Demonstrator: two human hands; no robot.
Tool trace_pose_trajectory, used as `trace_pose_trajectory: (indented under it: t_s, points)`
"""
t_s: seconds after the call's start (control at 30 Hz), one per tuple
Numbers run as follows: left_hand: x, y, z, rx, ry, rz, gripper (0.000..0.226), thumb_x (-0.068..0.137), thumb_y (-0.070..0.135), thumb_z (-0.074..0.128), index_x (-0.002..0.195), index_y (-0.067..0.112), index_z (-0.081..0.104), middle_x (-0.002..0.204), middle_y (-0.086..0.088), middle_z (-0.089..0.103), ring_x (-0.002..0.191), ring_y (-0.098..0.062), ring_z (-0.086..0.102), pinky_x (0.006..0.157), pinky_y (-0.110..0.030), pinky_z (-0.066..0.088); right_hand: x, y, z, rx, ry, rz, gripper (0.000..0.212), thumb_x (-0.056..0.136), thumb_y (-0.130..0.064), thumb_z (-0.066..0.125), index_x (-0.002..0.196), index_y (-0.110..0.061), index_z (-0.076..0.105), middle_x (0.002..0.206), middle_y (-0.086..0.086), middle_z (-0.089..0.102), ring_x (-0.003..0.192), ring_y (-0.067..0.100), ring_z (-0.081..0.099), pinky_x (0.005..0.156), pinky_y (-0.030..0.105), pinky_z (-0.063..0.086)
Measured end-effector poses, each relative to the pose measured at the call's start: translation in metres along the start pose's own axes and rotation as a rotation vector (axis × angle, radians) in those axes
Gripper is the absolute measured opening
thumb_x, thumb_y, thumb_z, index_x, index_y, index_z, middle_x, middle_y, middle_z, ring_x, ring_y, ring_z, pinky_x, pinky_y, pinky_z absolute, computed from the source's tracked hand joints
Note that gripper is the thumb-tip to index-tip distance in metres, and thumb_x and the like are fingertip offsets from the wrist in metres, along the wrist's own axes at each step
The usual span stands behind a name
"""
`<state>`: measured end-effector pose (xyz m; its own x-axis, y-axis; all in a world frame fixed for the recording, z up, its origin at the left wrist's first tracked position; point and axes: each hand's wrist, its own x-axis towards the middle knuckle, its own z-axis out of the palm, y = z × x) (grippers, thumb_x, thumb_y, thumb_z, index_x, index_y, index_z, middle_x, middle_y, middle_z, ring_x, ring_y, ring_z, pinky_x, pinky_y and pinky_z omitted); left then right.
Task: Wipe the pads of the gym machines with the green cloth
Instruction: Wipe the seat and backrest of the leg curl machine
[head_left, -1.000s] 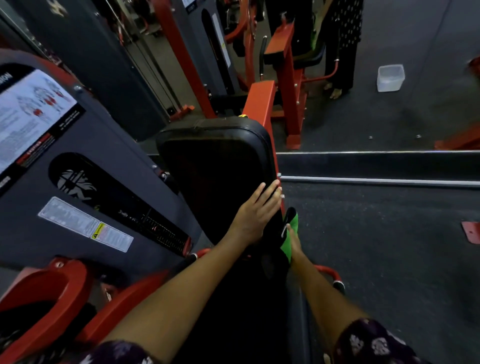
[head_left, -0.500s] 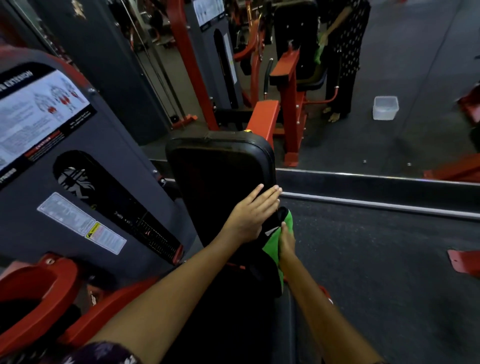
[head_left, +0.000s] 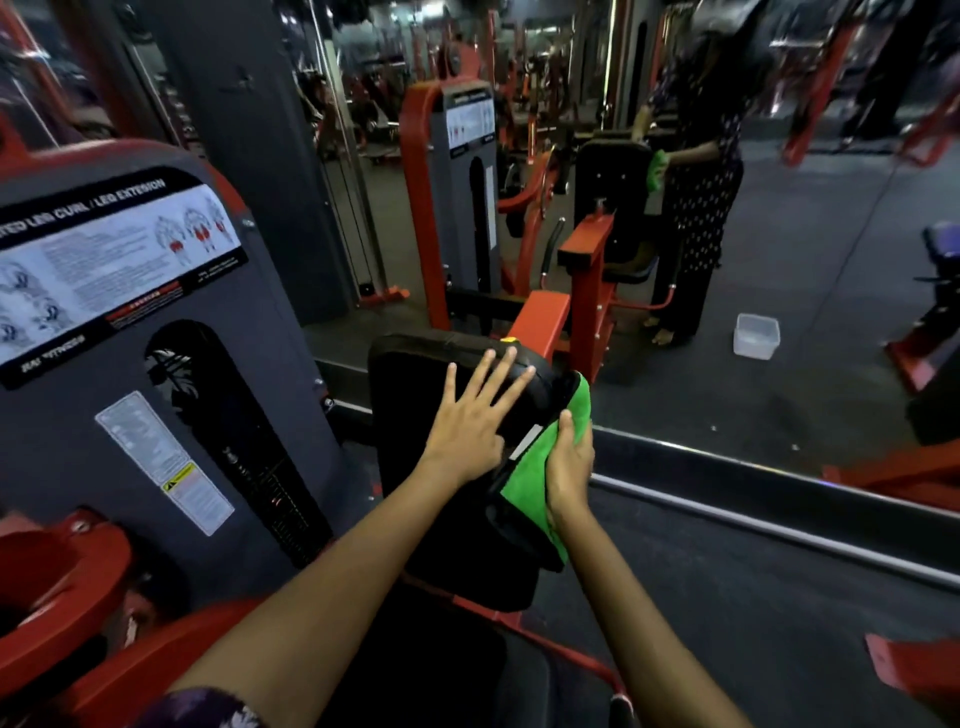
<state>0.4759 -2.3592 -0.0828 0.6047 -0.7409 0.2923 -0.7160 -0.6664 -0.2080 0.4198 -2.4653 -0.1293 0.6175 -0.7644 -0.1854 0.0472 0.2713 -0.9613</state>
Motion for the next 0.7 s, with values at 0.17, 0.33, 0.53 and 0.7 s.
trace_pose_trajectory:
  t_s: [0.17, 0.33, 0.53, 0.7]
  points:
    - [0.003, -0.023, -0.012, -0.17, -0.021, -0.113, 0.094, 0.076, 0.016, 0.055, 0.151, 0.027, -0.002, 0.159, 0.007, -0.007, 0.146, -0.013, -0.007, 0.116, -0.051, 0.004, -0.003, -0.032, 0.005, -0.238, -0.083, -0.339, 0.044, 0.099, -0.026, 0.046, 0.14, -0.011, 0.043, 0.142, 0.008, 0.047, 0.133, 0.023, 0.041, 0.109, 0.031, 0.03]
    - [0.01, -0.055, -0.017, -0.39, -0.048, -0.34, 0.089, 0.08, 0.013, 0.06, 0.151, 0.027, 0.008, 0.159, 0.008, -0.002, 0.146, -0.011, -0.007, 0.115, -0.056, 0.007, 0.012, -0.058, 0.009, -0.73, -0.238, -0.733, 0.048, 0.096, -0.025, 0.053, 0.139, -0.005, 0.044, 0.145, 0.013, 0.042, 0.139, 0.03, 0.031, 0.113, 0.035, 0.021]
    - [0.02, -0.074, -0.014, -0.448, -0.134, -0.48, 0.088, 0.079, 0.012, 0.063, 0.148, 0.039, 0.015, 0.158, 0.001, -0.014, 0.145, -0.019, -0.016, 0.106, -0.068, 0.008, 0.016, -0.091, 0.049, -1.406, -0.538, -1.01, 0.052, 0.098, -0.044, 0.041, 0.146, -0.027, 0.033, 0.153, -0.006, 0.029, 0.144, 0.022, 0.018, 0.115, 0.048, 0.015]
    - [0.024, -0.085, -0.014, -0.467, -0.097, -0.468, 0.093, 0.074, 0.012, 0.067, 0.15, 0.023, 0.014, 0.159, -0.001, 0.004, 0.146, -0.018, -0.005, 0.114, -0.055, 0.014, 0.029, -0.108, 0.033, -1.476, -0.78, -1.046, 0.061, 0.099, -0.035, 0.044, 0.151, -0.018, 0.017, 0.156, 0.004, 0.022, 0.145, 0.024, 0.016, 0.117, 0.043, 0.014]
